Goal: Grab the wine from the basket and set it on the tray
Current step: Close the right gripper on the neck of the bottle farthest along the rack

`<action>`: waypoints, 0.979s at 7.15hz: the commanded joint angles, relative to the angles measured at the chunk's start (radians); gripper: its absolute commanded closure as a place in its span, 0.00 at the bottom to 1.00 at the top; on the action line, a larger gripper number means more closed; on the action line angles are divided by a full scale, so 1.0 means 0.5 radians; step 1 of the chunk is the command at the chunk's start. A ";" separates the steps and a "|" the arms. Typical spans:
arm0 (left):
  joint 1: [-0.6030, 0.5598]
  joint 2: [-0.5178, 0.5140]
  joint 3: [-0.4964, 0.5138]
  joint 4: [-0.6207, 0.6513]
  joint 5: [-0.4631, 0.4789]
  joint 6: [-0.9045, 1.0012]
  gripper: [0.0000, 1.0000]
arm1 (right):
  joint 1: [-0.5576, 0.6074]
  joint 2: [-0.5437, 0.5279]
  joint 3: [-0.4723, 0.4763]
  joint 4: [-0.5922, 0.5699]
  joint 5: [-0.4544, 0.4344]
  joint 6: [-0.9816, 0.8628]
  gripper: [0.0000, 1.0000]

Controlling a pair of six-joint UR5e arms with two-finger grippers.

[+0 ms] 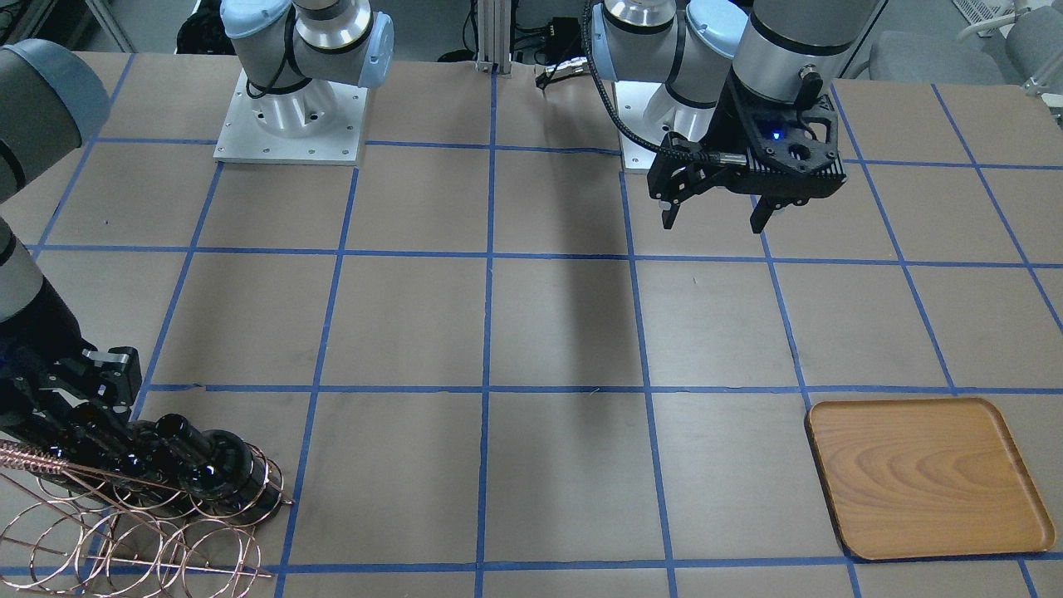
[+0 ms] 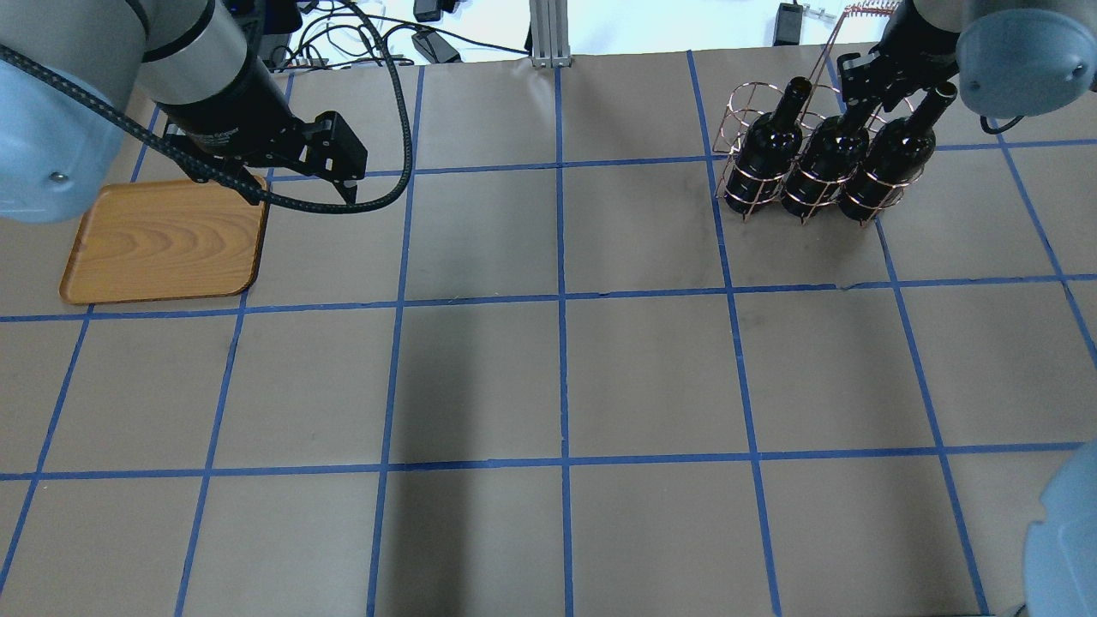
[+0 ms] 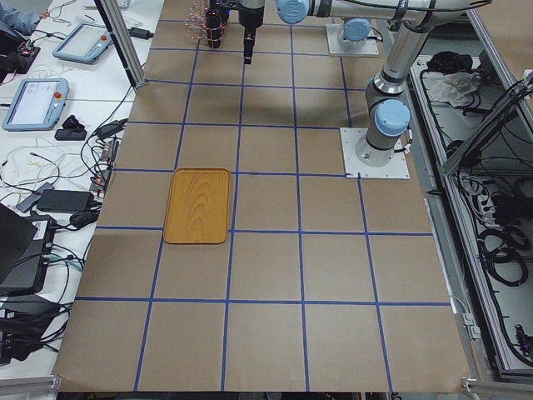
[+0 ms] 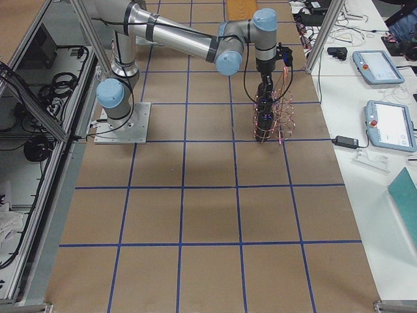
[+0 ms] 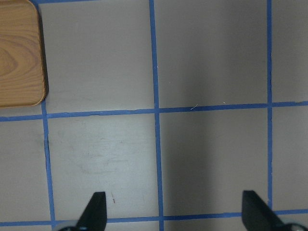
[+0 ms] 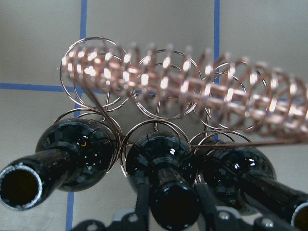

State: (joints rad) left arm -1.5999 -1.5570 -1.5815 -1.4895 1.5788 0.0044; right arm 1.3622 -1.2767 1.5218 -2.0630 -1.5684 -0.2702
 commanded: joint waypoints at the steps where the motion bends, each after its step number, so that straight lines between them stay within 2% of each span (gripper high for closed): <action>1: 0.000 0.000 -0.003 0.000 -0.001 0.003 0.00 | 0.000 0.022 0.000 -0.031 0.007 0.000 0.72; 2: 0.000 0.003 -0.003 0.000 -0.001 0.003 0.00 | 0.000 0.019 0.000 -0.028 0.071 -0.006 0.96; 4: 0.000 0.000 -0.003 0.000 -0.001 0.007 0.00 | 0.003 -0.036 -0.043 0.054 0.069 -0.009 1.00; 6: 0.000 0.000 -0.003 0.000 -0.001 0.007 0.00 | 0.000 -0.094 -0.275 0.492 0.057 -0.042 1.00; 7: 0.000 0.003 -0.003 0.000 -0.001 0.010 0.00 | 0.000 -0.158 -0.282 0.533 0.038 -0.079 1.00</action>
State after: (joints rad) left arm -1.5999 -1.5568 -1.5831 -1.4895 1.5785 0.0080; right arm 1.3624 -1.3240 1.4071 -1.8597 -1.5405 -0.2903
